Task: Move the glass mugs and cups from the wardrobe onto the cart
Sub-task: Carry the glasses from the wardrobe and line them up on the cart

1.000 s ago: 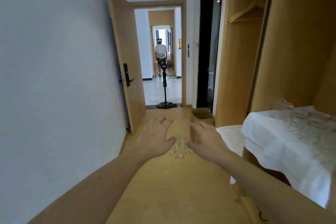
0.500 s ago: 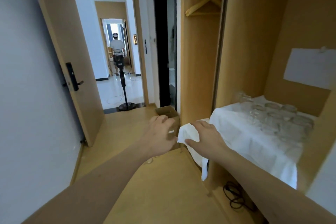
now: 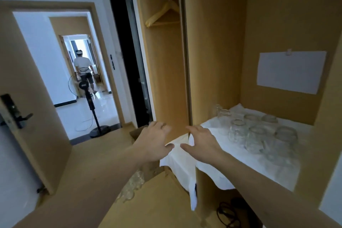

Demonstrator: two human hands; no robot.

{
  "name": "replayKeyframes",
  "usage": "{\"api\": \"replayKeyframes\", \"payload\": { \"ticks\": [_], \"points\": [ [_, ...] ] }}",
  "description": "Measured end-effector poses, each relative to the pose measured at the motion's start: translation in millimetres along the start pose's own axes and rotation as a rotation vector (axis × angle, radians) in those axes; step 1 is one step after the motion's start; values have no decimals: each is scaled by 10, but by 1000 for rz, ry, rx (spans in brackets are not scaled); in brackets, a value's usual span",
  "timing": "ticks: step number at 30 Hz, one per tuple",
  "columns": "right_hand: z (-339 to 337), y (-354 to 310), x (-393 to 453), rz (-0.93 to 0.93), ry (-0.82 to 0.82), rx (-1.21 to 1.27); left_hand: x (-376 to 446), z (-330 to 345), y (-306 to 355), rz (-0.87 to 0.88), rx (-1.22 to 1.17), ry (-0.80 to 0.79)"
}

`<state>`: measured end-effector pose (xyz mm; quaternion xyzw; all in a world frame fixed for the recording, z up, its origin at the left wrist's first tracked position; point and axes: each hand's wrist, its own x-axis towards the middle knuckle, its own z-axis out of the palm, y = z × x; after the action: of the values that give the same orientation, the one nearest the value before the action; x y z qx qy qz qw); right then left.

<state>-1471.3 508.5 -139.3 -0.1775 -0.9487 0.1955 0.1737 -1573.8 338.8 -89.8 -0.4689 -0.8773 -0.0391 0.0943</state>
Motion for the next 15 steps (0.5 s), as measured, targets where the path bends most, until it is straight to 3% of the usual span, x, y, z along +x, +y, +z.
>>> {"api": "replayKeyframes", "payload": {
  "ticks": [15],
  "points": [
    [-40,935,570,366,77,-139,1635,635,225,388,-165,-44]
  ]
}}
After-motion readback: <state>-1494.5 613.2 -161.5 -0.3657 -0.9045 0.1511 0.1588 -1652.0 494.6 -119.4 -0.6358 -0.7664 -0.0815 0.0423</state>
